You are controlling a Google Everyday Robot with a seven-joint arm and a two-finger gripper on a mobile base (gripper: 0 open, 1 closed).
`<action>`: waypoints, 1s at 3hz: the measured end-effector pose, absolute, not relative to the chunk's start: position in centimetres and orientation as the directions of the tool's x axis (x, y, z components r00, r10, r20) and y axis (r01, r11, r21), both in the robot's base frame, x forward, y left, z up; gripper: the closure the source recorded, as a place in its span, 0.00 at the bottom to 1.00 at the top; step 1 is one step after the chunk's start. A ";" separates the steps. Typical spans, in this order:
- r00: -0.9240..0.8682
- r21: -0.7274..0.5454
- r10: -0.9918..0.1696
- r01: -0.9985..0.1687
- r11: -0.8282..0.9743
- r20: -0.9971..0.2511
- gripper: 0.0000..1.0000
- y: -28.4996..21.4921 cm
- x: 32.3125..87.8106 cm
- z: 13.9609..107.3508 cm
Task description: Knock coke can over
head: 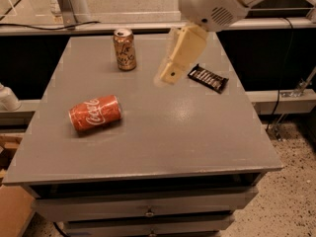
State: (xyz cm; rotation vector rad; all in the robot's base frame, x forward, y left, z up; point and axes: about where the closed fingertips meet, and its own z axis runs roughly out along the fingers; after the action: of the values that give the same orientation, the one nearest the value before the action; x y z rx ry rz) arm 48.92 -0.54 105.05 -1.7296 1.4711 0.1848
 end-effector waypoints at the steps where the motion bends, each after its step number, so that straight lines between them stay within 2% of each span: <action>1: 0.260 -0.521 -0.719 -0.838 0.164 -0.645 0.00 -3.9 52.0 105.6; 3: 0.228 -0.580 -0.690 -0.744 0.331 -0.686 0.00 -9.2 57.4 108.2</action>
Offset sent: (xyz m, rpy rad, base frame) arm 0.0970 -0.1114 0.0180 0.2112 -0.1389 -0.2969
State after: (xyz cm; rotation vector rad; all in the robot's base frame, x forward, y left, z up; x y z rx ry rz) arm 57.38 -9.22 108.15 -1.3802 1.4822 0.0610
